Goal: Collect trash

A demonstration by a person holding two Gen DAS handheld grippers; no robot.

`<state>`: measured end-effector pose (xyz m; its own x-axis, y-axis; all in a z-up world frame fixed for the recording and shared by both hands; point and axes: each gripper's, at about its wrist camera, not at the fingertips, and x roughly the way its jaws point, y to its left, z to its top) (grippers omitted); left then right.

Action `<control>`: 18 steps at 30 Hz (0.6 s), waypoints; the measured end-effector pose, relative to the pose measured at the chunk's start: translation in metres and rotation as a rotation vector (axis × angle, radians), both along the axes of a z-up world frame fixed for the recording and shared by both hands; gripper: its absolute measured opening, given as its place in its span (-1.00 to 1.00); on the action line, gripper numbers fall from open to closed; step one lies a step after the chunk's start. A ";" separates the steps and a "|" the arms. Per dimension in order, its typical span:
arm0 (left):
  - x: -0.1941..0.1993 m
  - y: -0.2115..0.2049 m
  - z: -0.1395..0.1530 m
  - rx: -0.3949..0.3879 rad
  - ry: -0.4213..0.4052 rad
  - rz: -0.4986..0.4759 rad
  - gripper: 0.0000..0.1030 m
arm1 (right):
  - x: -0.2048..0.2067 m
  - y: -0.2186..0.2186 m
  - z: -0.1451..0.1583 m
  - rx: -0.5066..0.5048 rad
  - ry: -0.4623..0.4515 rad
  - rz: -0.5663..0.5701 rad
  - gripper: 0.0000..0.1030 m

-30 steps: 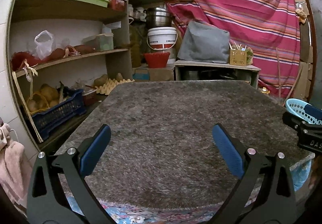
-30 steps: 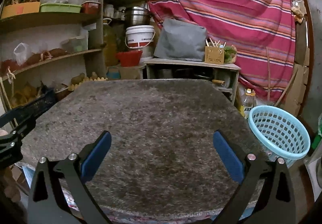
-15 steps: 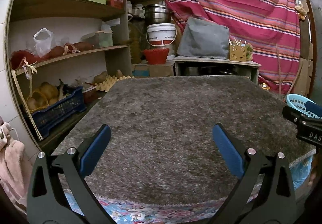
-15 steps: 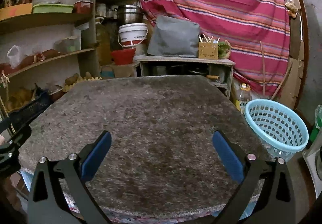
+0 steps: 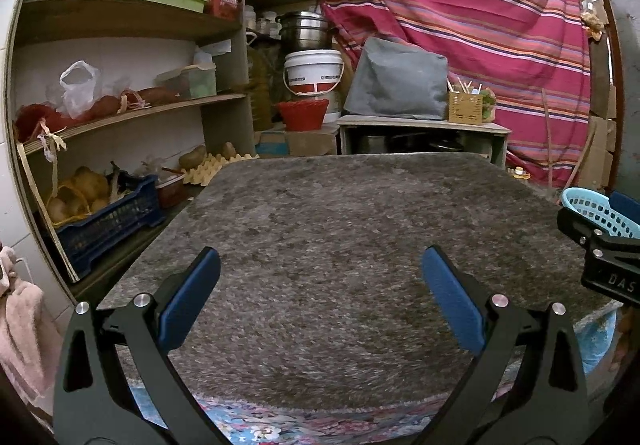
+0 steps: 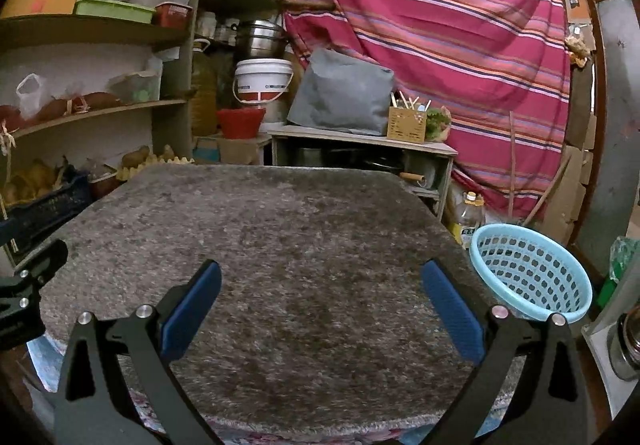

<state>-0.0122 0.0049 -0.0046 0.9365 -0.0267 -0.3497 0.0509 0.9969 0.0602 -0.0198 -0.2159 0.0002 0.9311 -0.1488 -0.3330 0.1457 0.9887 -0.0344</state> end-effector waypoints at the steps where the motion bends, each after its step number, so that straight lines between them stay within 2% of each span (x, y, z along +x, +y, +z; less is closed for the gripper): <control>1: 0.000 -0.001 0.000 -0.001 -0.001 -0.003 0.90 | 0.000 -0.001 0.000 0.001 0.001 -0.002 0.91; 18: 0.002 -0.008 0.002 -0.009 -0.009 -0.020 0.90 | -0.003 -0.009 0.003 0.005 -0.007 -0.023 0.91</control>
<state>-0.0104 -0.0030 -0.0023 0.9387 -0.0486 -0.3413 0.0703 0.9962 0.0514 -0.0232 -0.2246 0.0031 0.9299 -0.1686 -0.3269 0.1686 0.9853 -0.0285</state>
